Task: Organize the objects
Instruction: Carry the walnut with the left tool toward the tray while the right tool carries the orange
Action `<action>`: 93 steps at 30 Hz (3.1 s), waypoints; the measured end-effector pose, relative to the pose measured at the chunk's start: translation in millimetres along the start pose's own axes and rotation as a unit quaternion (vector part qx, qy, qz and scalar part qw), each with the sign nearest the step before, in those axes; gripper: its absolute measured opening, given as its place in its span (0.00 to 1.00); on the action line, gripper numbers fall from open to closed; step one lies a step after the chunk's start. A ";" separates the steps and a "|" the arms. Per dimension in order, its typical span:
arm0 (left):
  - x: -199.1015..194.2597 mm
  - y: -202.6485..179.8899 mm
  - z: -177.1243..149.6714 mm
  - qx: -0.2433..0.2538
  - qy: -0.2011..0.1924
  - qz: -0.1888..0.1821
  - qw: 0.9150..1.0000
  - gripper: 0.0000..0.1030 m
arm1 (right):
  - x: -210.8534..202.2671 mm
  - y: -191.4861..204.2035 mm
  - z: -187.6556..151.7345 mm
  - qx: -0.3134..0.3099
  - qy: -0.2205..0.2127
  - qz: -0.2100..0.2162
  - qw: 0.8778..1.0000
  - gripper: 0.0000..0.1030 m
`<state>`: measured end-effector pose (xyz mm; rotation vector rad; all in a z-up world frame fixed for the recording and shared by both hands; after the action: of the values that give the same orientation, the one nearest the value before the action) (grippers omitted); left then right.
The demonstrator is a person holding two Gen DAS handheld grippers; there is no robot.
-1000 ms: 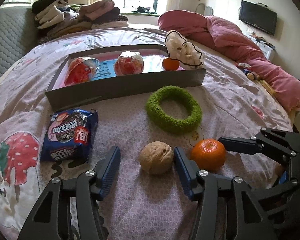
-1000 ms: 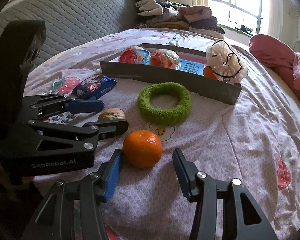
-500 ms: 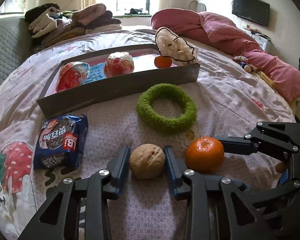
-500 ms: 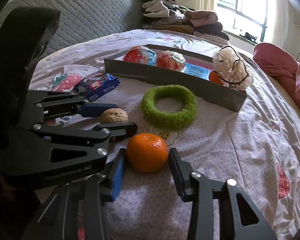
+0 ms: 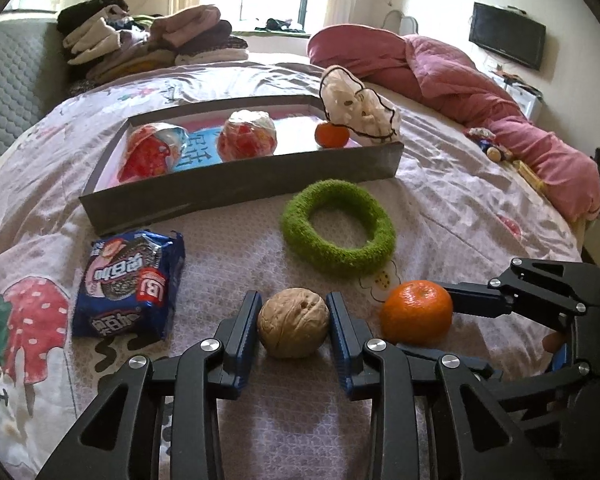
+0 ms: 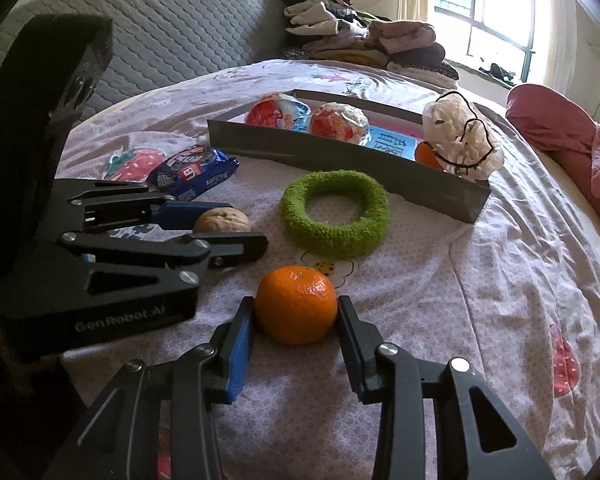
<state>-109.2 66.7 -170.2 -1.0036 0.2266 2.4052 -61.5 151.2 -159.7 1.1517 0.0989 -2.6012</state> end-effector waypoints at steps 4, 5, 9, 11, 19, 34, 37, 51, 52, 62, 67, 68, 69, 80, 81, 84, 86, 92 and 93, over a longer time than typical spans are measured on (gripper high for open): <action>-6.6 3.6 3.9 -0.006 -0.008 -0.001 1.000 0.33 | -4.6 -9.6 3.2 0.019 -0.007 -0.005 1.000 0.39; -8.8 4.2 5.0 -0.006 -0.011 -0.001 1.000 0.33 | -5.5 -11.7 4.7 0.024 -0.010 -0.004 1.000 0.39; -16.5 6.3 8.3 -0.006 -0.019 -0.001 1.000 0.33 | -10.0 -14.2 10.0 0.032 -0.021 -0.003 0.999 0.39; -19.2 7.6 9.4 -0.009 -0.022 0.000 1.000 0.33 | -12.6 -14.0 12.3 0.031 -0.029 -0.007 0.999 0.39; -29.4 7.4 14.2 0.005 -0.037 0.016 0.999 0.33 | -21.1 -18.0 19.9 0.042 -0.049 -0.005 0.998 0.39; -49.4 19.0 28.8 -0.005 -0.063 0.042 0.997 0.33 | -41.9 -18.7 45.7 0.026 -0.099 -0.014 0.995 0.39; -48.7 22.1 28.8 -0.011 -0.059 0.047 0.997 0.33 | -41.8 -17.8 50.8 0.024 -0.100 -0.010 0.995 0.39; -63.0 29.6 47.7 -0.017 -0.081 0.061 0.995 0.33 | -48.7 -16.7 80.5 0.011 -0.127 -0.015 0.992 0.39; -63.2 30.4 48.8 -0.017 -0.082 0.063 0.994 0.33 | -49.0 -17.2 82.0 0.012 -0.128 -0.015 0.992 0.39; -70.1 43.3 66.0 -0.025 -0.097 0.080 0.992 0.33 | -56.4 -21.1 98.8 0.010 -0.149 -0.016 0.989 0.39; -74.0 47.9 76.8 -0.029 -0.106 0.083 0.991 0.33 | -57.3 -21.8 111.2 0.005 -0.160 -0.017 0.987 0.39; -74.6 48.2 78.4 -0.029 -0.108 0.084 0.990 0.33 | -57.1 -21.7 114.2 0.003 -0.163 -0.017 0.986 0.39; -75.2 48.5 79.4 -0.029 -0.110 0.083 0.990 0.33 | -56.8 -21.9 115.6 0.002 -0.164 -0.017 0.986 0.39; -69.9 50.0 100.7 -0.011 -0.118 0.087 0.989 0.33 | -51.2 -28.8 136.9 0.002 -0.176 -0.025 0.984 0.39; -70.2 50.9 104.6 -0.010 -0.121 0.088 0.989 0.33 | -50.7 -29.9 139.3 0.002 -0.178 -0.028 0.984 0.39; -70.4 54.4 114.3 -0.010 -0.127 0.086 0.988 0.33 | -50.1 -32.2 145.3 0.000 -0.183 -0.033 0.983 0.39; -70.0 56.5 119.0 -0.008 -0.130 0.088 0.987 0.33 | -49.6 -34.2 149.0 0.000 -0.188 -0.037 0.981 0.39; -64.2 64.1 128.2 -0.008 -0.129 0.087 0.988 0.33 | -48.1 -40.5 157.2 0.002 -0.195 -0.044 0.980 0.39; -62.5 65.6 130.0 -0.009 -0.128 0.084 0.988 0.33 | -47.5 -41.7 158.5 0.002 -0.196 -0.045 0.980 0.39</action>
<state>-186.4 30.3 -36.8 -0.6955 0.2037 2.6635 -156.5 173.8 -19.8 0.6295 0.0610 -2.8536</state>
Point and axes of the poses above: each gripper's, at about its wrist camera, not at the fingertips, and x roughly the way its jaws point, y to its left, z to its top, the point moved 6 cm from there along x, roughly the way its jaws point, and after that the axes turned 6 degrees about x, right-handed, at the moved point
